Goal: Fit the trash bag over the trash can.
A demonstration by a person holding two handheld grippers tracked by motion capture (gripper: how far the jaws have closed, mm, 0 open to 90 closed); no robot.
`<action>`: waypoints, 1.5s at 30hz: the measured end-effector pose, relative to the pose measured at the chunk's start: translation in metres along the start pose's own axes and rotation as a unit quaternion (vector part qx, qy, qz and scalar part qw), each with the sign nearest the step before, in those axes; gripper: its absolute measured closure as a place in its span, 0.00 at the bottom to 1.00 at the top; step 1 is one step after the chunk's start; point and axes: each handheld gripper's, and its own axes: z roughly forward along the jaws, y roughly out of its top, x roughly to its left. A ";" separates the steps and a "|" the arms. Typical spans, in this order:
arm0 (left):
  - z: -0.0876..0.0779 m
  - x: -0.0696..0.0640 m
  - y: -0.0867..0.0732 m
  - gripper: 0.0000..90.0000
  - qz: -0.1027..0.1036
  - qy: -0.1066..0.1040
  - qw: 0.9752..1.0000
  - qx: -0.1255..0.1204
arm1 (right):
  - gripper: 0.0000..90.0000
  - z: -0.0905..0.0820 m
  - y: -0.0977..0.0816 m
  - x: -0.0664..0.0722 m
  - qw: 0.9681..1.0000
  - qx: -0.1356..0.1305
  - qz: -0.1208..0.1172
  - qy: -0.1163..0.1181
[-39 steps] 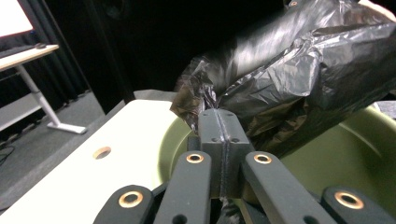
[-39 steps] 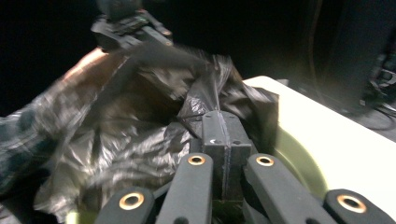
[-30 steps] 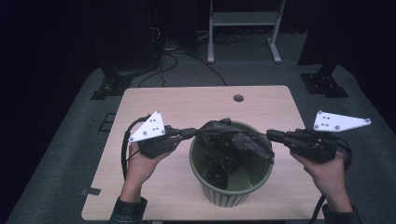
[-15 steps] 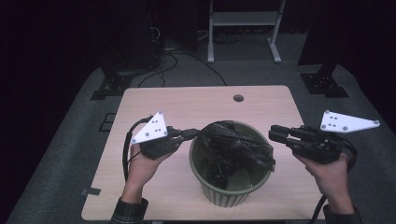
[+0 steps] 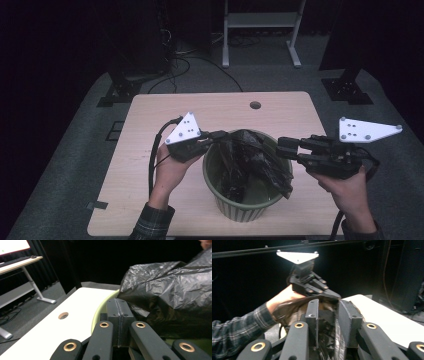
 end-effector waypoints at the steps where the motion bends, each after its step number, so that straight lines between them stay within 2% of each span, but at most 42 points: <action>1: 0.002 0.001 0.001 1.00 0.000 0.002 1.000 0.002 | 0.76 0.002 0.000 0.000 1.000 -0.001 0.000 0.003; 4: 0.009 0.003 0.004 1.00 0.000 0.007 1.000 0.008 | 0.75 0.005 0.001 0.001 1.000 0.001 0.004 0.010; 8: 0.017 0.003 0.007 1.00 0.001 0.004 1.000 0.009 | 0.71 0.010 0.001 0.002 1.000 0.006 0.007 0.020; 15: 0.021 0.003 0.008 1.00 -0.003 0.003 1.000 0.008 | 0.69 0.014 -0.002 0.001 0.999 0.016 0.016 0.024; 17: 0.020 0.003 0.009 1.00 -0.004 0.001 1.000 0.004 | 0.78 0.017 -0.003 0.002 0.999 0.024 0.014 0.023; 21: 0.017 0.002 0.009 1.00 -0.005 0.001 1.000 0.001 | 1.00 0.021 -0.007 0.004 0.999 0.038 -0.004 0.010; 24: 0.012 0.004 0.007 1.00 -0.004 0.006 1.000 0.003 | 1.00 0.020 -0.008 0.003 0.999 0.043 -0.007 0.004; 27: 0.003 0.009 0.002 1.00 -0.013 0.013 1.000 -0.003 | 1.00 0.016 -0.009 0.003 0.999 0.045 -0.010 -0.006; 32: -0.013 0.016 -0.005 1.00 -0.021 0.030 0.999 -0.002 | 1.00 0.007 -0.011 -0.002 0.998 0.047 -0.015 -0.030; 38: -0.032 0.021 -0.013 1.00 -0.020 0.040 0.999 0.000 | 1.00 -0.009 -0.015 -0.012 0.997 0.049 -0.009 -0.058; 45: -0.052 0.029 -0.028 1.00 -0.036 0.067 0.997 0.005 | 1.00 -0.031 -0.021 -0.024 0.996 0.033 0.002 -0.086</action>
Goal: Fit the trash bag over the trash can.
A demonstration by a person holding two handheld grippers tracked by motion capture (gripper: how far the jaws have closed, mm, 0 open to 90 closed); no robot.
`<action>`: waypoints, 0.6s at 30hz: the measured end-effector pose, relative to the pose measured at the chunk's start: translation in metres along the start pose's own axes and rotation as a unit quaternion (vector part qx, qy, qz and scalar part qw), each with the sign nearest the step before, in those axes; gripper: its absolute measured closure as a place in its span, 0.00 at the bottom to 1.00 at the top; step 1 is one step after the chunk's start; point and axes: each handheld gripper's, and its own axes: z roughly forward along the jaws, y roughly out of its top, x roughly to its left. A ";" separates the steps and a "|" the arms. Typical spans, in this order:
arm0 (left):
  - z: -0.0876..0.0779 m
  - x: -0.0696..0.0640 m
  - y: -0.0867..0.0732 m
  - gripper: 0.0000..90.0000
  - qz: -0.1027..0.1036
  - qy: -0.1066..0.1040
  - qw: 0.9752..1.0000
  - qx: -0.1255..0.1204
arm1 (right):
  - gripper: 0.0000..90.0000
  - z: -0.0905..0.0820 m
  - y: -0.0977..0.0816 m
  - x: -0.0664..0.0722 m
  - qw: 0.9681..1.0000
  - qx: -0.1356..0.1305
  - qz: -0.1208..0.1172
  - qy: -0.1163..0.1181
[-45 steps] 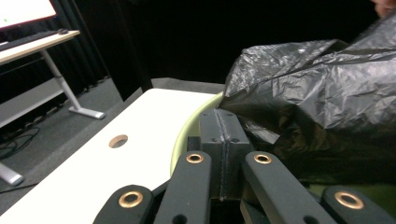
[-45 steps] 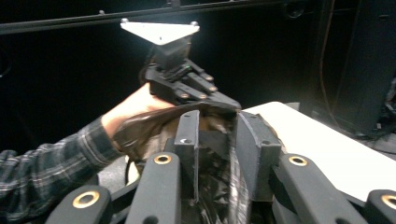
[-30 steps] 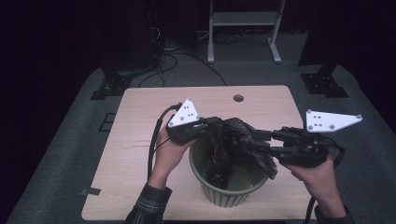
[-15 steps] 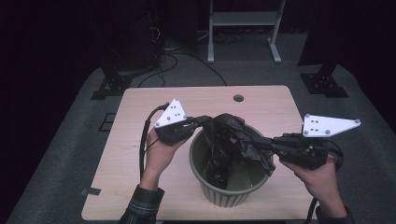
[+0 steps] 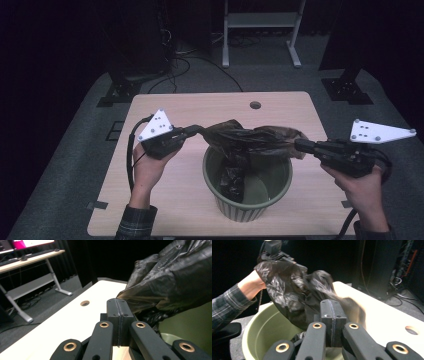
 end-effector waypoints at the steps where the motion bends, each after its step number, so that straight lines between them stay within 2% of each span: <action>1: -0.002 0.002 -0.002 1.00 -0.003 0.002 1.000 0.000 | 1.00 -0.002 -0.001 -0.002 1.000 -0.001 0.000 -0.003; 8: -0.024 0.014 -0.019 1.00 -0.017 0.048 0.999 0.016 | 1.00 -0.022 -0.011 -0.019 0.999 -0.011 0.017 -0.035; 10: -0.031 0.017 -0.024 1.00 -0.026 0.054 0.998 0.012 | 1.00 -0.030 -0.016 -0.026 0.998 -0.017 0.027 -0.047; 12: -0.036 0.020 -0.028 1.00 -0.029 0.065 0.997 0.019 | 1.00 -0.038 -0.020 -0.032 0.998 -0.021 0.035 -0.058; 18: -0.037 0.020 -0.038 1.00 -0.033 0.066 0.997 0.030 | 1.00 -0.040 -0.033 -0.045 0.996 -0.001 0.051 -0.077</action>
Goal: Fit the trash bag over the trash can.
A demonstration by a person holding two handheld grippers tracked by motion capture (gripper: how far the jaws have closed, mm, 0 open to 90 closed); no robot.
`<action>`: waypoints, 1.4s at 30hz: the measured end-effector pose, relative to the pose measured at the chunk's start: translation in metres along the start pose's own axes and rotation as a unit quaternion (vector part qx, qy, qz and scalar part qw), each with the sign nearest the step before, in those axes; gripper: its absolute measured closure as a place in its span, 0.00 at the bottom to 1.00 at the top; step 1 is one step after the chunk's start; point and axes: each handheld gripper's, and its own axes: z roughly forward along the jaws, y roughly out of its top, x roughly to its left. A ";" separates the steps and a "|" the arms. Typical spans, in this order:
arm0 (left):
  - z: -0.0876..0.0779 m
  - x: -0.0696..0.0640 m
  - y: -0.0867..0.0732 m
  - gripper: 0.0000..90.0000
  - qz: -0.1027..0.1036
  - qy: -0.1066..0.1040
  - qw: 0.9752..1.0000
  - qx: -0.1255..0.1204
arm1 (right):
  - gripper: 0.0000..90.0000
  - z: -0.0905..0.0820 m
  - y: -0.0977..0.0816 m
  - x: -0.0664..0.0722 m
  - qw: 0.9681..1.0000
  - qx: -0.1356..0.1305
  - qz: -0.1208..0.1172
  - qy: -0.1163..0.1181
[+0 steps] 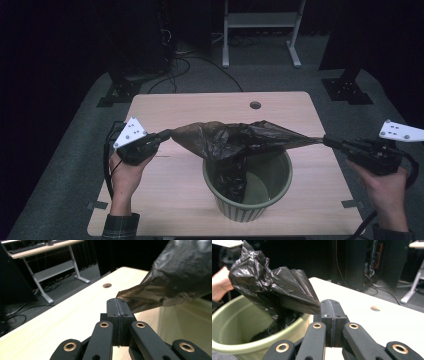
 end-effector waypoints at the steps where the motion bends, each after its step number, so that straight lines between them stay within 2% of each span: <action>1: 0.001 -0.002 -0.001 1.00 0.001 -0.009 1.000 -0.002 | 1.00 0.001 -0.002 -0.001 1.000 0.001 0.001 0.005; 2: 0.002 -0.004 -0.001 1.00 0.006 -0.024 1.000 -0.009 | 0.94 0.002 -0.004 -0.002 1.000 0.003 -0.001 0.011; 3: 0.003 -0.008 0.000 1.00 0.009 -0.035 0.999 -0.014 | 0.81 0.003 -0.004 -0.001 1.000 0.003 -0.001 0.017; 4: 0.004 -0.012 0.002 1.00 0.017 -0.041 0.999 -0.017 | 0.76 0.003 -0.003 -0.001 1.000 0.000 0.004 0.029; 5: 0.004 -0.015 0.005 1.00 0.025 -0.046 0.998 -0.017 | 0.75 0.003 -0.001 0.000 0.999 -0.006 0.004 0.036; 7: 0.005 -0.020 0.011 1.00 0.035 -0.052 0.998 -0.021 | 0.72 0.002 0.005 0.005 0.999 -0.011 -0.001 0.035; 14: 0.016 -0.036 0.022 1.00 0.054 -0.078 0.995 -0.028 | 0.70 0.011 0.023 0.020 0.998 -0.019 -0.021 0.062; 17: 0.021 -0.042 0.023 1.00 0.062 -0.085 0.994 -0.028 | 0.68 0.022 0.024 0.027 0.997 -0.013 -0.031 0.072; 19: 0.024 -0.044 0.023 1.00 0.058 -0.091 0.994 -0.034 | 0.66 0.030 0.023 0.030 0.996 -0.005 -0.034 0.079; 22: 0.026 -0.044 0.023 1.00 0.059 -0.095 0.993 -0.034 | 0.64 0.043 0.019 0.032 0.996 0.012 -0.037 0.078; 25: 0.026 -0.044 0.023 1.00 0.059 -0.094 0.993 -0.035 | 0.65 0.058 0.015 0.031 0.996 0.029 -0.035 0.076; 26: 0.027 -0.044 0.022 1.00 0.059 -0.095 0.993 -0.035 | 0.69 0.064 0.014 0.031 0.996 0.035 -0.035 0.075; 28: 0.026 -0.044 0.022 1.00 0.058 -0.095 0.993 -0.036 | 0.77 0.076 0.011 0.030 0.996 0.051 -0.038 0.070; 29: 0.026 -0.044 0.021 1.00 0.057 -0.093 0.993 -0.035 | 0.88 0.079 0.011 0.030 0.995 0.058 -0.039 0.065; 31: 0.026 -0.042 0.020 1.00 0.058 -0.090 0.994 -0.033 | 1.00 0.084 0.009 0.029 0.996 0.056 -0.046 0.052; 36: 0.031 -0.034 0.016 1.00 0.059 -0.074 0.995 -0.037 | 1.00 0.088 0.010 0.017 0.998 0.036 -0.029 0.039; 39: 0.037 -0.030 0.015 1.00 0.061 -0.066 0.995 -0.038 | 1.00 0.096 0.010 0.007 0.999 0.026 -0.025 0.030; 42: 0.049 -0.025 0.013 1.00 0.059 -0.062 0.996 -0.029 | 1.00 0.105 0.010 -0.002 0.999 0.025 -0.019 0.017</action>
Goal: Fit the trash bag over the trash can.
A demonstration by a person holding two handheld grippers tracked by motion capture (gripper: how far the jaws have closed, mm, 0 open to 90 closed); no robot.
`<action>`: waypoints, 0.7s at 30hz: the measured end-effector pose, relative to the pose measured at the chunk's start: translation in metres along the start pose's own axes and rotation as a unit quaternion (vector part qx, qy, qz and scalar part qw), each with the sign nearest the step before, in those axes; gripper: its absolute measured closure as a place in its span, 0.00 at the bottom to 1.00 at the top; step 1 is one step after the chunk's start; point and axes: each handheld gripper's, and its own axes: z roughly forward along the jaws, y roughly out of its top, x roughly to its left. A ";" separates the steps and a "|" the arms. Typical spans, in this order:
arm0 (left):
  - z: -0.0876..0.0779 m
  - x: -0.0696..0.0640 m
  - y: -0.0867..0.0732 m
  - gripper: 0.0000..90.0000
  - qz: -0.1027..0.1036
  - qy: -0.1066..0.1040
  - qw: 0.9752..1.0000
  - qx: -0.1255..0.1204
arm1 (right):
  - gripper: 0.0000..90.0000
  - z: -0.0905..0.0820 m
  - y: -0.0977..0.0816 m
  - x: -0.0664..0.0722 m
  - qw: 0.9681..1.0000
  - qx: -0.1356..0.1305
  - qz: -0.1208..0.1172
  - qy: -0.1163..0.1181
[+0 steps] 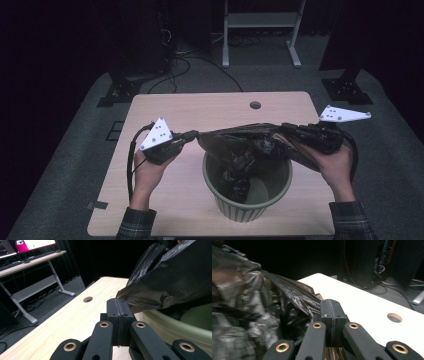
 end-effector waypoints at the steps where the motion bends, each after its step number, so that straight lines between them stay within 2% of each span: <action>1: 0.004 0.002 -0.002 1.00 -0.003 -0.001 1.000 0.003 | 1.00 0.003 -0.001 -0.003 1.000 0.003 0.004 -0.002; 5: 0.017 0.005 -0.017 1.00 -0.018 -0.008 1.000 0.015 | 1.00 0.019 -0.011 -0.014 1.000 0.018 0.020 -0.011; 9: 0.025 0.004 -0.034 1.00 -0.030 -0.018 0.999 0.036 | 1.00 0.028 -0.026 -0.020 0.999 0.034 0.033 -0.010; 12: 0.025 0.003 -0.045 1.00 -0.040 -0.026 0.998 0.039 | 1.00 0.030 -0.036 -0.021 0.998 0.043 0.042 -0.010; 21: 0.029 -0.004 -0.069 1.00 -0.045 -0.041 0.996 0.070 | 1.00 0.037 -0.061 -0.020 0.997 0.061 0.057 -0.005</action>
